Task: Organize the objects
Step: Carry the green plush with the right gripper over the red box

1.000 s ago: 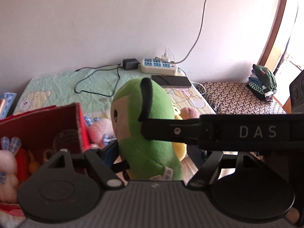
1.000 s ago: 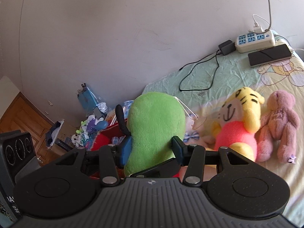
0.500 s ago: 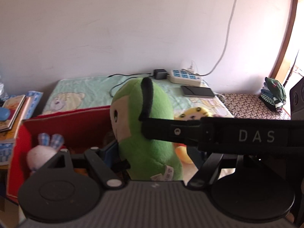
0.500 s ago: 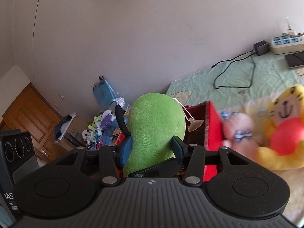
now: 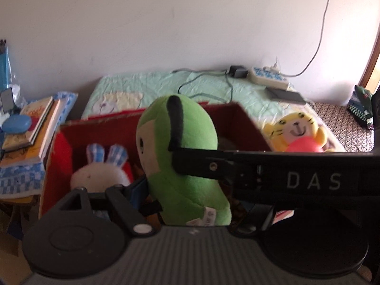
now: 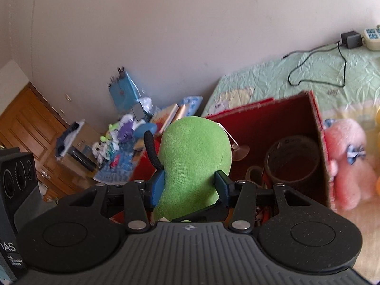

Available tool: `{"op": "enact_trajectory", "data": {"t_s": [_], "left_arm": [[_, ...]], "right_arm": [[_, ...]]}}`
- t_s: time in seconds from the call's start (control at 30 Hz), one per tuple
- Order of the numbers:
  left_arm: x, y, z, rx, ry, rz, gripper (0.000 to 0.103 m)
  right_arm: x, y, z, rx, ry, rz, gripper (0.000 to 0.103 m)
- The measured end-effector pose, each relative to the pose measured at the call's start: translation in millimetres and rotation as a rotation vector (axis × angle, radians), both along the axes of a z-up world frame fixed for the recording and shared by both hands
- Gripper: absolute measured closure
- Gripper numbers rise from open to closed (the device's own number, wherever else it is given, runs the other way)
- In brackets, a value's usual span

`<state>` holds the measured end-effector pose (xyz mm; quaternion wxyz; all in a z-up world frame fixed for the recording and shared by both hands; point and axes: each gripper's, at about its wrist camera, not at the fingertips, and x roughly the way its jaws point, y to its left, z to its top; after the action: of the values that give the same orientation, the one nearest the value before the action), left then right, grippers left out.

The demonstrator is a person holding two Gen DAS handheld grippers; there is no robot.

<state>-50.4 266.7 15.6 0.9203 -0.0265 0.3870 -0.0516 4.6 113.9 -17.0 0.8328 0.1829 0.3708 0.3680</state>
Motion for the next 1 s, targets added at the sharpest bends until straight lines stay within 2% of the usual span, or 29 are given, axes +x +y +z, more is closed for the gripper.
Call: {"op": "enact_trajectory", "data": {"t_s": [0.37, 0.53, 0.67, 0.73, 0.87, 1.0], "left_arm": [[15, 30, -36, -0.009, 0.099, 0.006, 0.029], [13, 46, -43, -0.002, 0.106, 0.027, 0.029], [10, 58, -44, -0.004, 0.096, 0.036, 0.029], [10, 59, -45, 0.011, 0.097, 0.035, 0.028], [11, 61, -46, -0.012, 0.104, 0.021, 0.025], [11, 59, -43, -0.009, 0.103, 0.010, 0.022]], "right_arm": [[12, 33, -22, -0.064, 0.105, 0.007, 0.053], [14, 52, -23, -0.084, 0.094, 0.046, 0.053], [17, 66, -25, -0.141, 0.068, 0.052, 0.052], [21, 64, -28, -0.127, 0.100, 0.044, 0.052], [25, 54, -32, -0.085, 0.153, 0.026, 0.048], [24, 47, -32, -0.069, 0.175, 0.014, 0.045]]}}
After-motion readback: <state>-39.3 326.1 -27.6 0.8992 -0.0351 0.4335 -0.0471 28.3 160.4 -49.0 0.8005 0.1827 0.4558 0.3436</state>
